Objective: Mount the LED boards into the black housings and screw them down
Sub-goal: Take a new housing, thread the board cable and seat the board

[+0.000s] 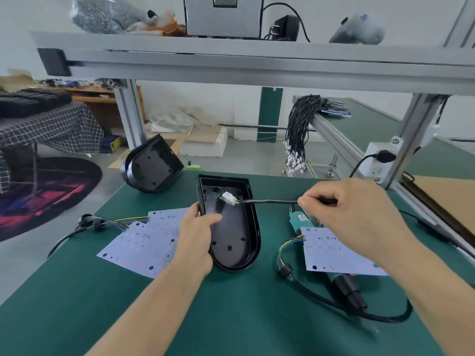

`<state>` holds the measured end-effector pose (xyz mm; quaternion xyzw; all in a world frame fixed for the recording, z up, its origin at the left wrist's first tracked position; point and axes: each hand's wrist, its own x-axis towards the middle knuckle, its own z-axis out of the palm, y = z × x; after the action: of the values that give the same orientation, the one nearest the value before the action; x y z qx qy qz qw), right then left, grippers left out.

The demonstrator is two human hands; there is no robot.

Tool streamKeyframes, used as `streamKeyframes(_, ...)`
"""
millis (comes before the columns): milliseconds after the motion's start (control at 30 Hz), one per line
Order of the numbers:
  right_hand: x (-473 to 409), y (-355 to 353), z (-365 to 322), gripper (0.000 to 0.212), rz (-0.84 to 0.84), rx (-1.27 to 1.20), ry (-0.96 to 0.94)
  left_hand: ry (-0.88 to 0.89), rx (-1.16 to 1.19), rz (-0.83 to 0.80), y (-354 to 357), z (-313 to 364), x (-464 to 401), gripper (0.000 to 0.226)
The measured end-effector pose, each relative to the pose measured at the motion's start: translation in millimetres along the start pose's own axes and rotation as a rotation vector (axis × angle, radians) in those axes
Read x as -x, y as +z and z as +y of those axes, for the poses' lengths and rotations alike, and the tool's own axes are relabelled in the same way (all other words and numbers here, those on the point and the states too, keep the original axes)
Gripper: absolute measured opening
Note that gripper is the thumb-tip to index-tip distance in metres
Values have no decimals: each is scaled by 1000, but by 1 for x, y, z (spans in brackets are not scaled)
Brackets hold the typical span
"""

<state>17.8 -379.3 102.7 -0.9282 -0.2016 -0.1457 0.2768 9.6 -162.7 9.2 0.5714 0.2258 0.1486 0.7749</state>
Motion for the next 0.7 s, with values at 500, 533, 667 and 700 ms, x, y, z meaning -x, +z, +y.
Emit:
streamKeyframes(500,-46,-18,-5,28,-80,-237,232,400,-232,-40,6,-3,7,54)
streamKeyframes(533,-49,-17,-8,29,-90,-209,224,402,-241,-22,8,-3,7,54)
streamKeyframes(667,-53,3,-22,15,-158,-112,64,309,-194,50,15,1,0,47)
streamKeyframes(700,-51,10,-25,14,-195,-62,-5,273,-191,58,17,1,-1,46)
